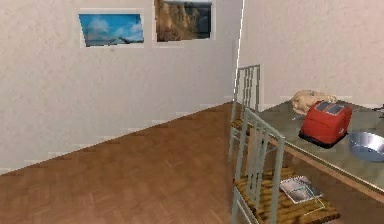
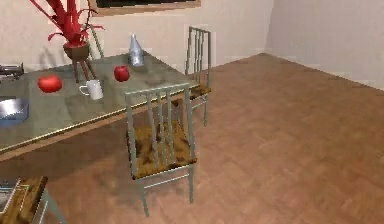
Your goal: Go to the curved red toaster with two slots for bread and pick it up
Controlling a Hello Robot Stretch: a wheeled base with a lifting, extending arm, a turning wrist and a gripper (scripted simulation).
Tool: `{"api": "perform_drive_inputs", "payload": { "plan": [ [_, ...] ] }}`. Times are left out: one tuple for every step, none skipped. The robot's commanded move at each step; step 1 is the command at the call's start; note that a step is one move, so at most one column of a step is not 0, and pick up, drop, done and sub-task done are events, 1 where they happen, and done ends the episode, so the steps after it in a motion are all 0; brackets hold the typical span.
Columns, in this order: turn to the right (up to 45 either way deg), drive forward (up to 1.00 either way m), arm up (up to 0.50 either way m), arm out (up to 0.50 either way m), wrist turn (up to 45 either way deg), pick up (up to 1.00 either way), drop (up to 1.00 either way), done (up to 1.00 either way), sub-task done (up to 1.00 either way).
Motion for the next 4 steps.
{"api": "perform_drive_inputs", "payload": {
  "plan": [
    [0.0, 1.0, 0.0, 0.0, 0.0, 0.0, 0.0, 0.0, 0.0],
    [21.0, 0.0, 0.0, 0.0, 0.0, 0.0, 0.0, 0.0, 0.0],
    [0.0, 0.1, 0.0, 0.0, 0.0, 0.0, 0.0, 0.0, 0.0],
    [-12.0, 0.0, 0.0, 0.0, 0.0, 0.0, 0.0, 0.0, 0.0]
  ]
}}
